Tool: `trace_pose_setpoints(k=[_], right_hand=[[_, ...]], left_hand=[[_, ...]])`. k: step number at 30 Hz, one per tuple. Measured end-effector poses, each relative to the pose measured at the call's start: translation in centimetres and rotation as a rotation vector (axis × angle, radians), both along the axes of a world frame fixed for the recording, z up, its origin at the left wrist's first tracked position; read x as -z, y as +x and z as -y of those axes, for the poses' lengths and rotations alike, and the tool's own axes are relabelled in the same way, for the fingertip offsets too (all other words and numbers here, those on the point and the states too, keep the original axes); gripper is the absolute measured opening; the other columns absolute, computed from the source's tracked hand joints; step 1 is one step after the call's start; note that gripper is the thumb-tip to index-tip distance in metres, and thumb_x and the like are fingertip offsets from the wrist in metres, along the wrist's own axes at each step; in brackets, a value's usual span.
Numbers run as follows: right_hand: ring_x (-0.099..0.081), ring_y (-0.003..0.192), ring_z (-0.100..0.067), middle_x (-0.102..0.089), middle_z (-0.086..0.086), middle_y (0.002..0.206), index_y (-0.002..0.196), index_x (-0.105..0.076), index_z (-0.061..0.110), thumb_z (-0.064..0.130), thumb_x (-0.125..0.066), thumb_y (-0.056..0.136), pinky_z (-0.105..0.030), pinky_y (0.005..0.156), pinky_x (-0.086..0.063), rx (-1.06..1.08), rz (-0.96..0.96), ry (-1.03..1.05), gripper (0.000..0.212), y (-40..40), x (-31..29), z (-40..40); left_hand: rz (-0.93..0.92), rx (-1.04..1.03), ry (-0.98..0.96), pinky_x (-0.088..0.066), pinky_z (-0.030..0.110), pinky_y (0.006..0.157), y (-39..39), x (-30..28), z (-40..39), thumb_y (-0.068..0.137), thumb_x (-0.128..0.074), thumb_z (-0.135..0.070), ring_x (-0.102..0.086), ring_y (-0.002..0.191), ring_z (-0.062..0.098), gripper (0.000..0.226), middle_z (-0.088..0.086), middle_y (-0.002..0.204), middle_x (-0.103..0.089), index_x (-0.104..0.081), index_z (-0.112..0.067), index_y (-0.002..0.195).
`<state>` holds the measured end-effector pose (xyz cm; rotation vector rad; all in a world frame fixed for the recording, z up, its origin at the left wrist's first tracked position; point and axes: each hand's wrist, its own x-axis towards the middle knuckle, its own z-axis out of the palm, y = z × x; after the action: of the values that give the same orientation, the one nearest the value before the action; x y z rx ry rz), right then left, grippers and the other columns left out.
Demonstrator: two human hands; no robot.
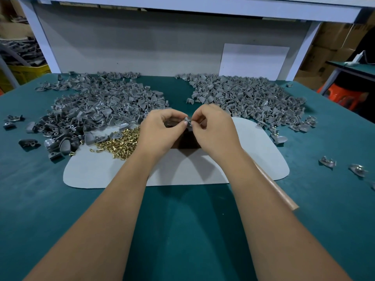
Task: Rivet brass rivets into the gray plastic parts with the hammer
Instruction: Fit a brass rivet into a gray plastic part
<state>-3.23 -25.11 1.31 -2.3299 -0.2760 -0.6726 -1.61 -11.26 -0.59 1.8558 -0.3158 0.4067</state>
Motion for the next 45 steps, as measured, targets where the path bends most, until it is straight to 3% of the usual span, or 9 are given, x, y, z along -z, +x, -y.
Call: trace_pose_setpoints(k=[4,11,15,20,24,27,33,37,45], right_hand=[[-0.054,0.084,-0.019,-0.056,0.001,0.088,0.083,-0.061,0.015,0.010,-0.062,0.083,-0.040,0.074,-0.048,-0.026,0.056,-0.056,0.005,0.1,0.2,-0.2],[-0.053,0.083,-0.014,-0.054,0.006,0.086,0.084,-0.063,0.014,0.007,-0.059,0.086,-0.037,0.078,-0.048,-0.046,0.045,0.101,0.009,0.1,0.2,-0.3],[-0.053,0.085,-0.016,-0.054,0.006,0.088,0.087,-0.061,0.017,0.014,-0.059,0.087,-0.040,0.072,-0.048,0.008,0.073,-0.057,0.004,0.0,0.2,0.3],[-0.053,0.090,-0.018,-0.057,0.003,0.088,0.085,-0.061,0.016,0.013,-0.060,0.083,-0.032,0.064,-0.045,0.014,0.156,-0.186,0.004,-0.4,0.5,-0.5],[-0.058,0.094,-0.019,-0.058,0.004,0.088,0.082,-0.061,0.020,0.012,-0.060,0.083,-0.036,0.068,-0.049,-0.025,0.096,-0.050,0.008,-0.3,0.6,-0.9],[-0.057,0.086,-0.014,-0.056,0.009,0.084,0.077,-0.057,0.027,0.011,-0.061,0.083,-0.041,0.074,-0.049,-0.052,0.044,0.089,0.018,-0.2,0.4,-1.2],[-0.058,0.083,-0.014,-0.064,-0.002,0.088,0.083,-0.062,0.016,0.003,-0.059,0.087,-0.030,0.080,-0.048,-0.043,-0.030,0.311,0.014,0.1,0.4,-0.5],[-0.059,0.083,-0.014,-0.065,-0.002,0.088,0.085,-0.063,0.014,0.002,-0.059,0.088,-0.027,0.079,-0.048,-0.042,-0.055,0.343,0.013,0.2,0.3,-0.2],[-0.060,0.085,-0.015,-0.066,-0.004,0.090,0.086,-0.064,0.013,0.003,-0.059,0.088,-0.029,0.081,-0.049,-0.027,-0.076,0.344,0.011,0.2,0.4,-0.2]], left_hand=[[0.011,0.019,-0.009,-0.044,0.006,0.067,-0.2,-0.2,0.1,0.085,-0.071,-0.005,-0.061,0.069,-0.009,0.018,-0.012,0.078,-0.070,-0.074,-0.023,0.085],[-0.001,0.037,-0.048,-0.045,0.007,0.068,-0.5,-0.4,0.1,0.086,-0.070,-0.006,-0.061,0.070,-0.009,0.017,-0.012,0.077,-0.070,-0.073,-0.023,0.083],[0.000,-0.011,-0.091,-0.044,0.003,0.067,-0.5,-0.4,0.0,0.087,-0.070,-0.008,-0.061,0.073,-0.013,0.025,-0.017,0.078,-0.068,-0.068,-0.032,0.080],[-0.036,-0.074,-0.142,-0.055,0.023,0.077,-0.3,0.0,0.6,0.090,-0.068,-0.013,-0.071,0.082,0.006,0.021,-0.009,0.084,-0.073,-0.065,-0.033,0.083],[-0.061,-0.101,-0.147,-0.056,0.028,0.075,-0.2,0.2,1.1,0.092,-0.065,-0.017,-0.071,0.084,0.012,0.017,-0.002,0.088,-0.075,-0.063,-0.033,0.085],[-0.047,-0.106,-0.132,-0.052,0.022,0.071,-0.2,0.2,1.0,0.092,-0.065,-0.016,-0.070,0.081,0.006,0.019,-0.006,0.087,-0.073,-0.062,-0.034,0.085],[-0.026,-0.029,-0.118,-0.053,0.019,0.078,-0.4,0.0,0.9,0.090,-0.067,-0.009,-0.068,0.083,0.003,0.023,-0.009,0.085,-0.072,-0.065,-0.031,0.082],[-0.025,0.016,-0.149,-0.046,0.006,0.067,-0.5,-0.1,0.8,0.089,-0.068,-0.008,-0.065,0.075,-0.009,0.023,-0.014,0.079,-0.072,-0.067,-0.030,0.082],[-0.011,0.109,-0.190,-0.049,0.009,0.076,-0.5,-0.2,0.7,0.089,-0.068,-0.003,-0.067,0.080,-0.008,0.026,-0.012,0.087,-0.071,-0.069,-0.028,0.087]])
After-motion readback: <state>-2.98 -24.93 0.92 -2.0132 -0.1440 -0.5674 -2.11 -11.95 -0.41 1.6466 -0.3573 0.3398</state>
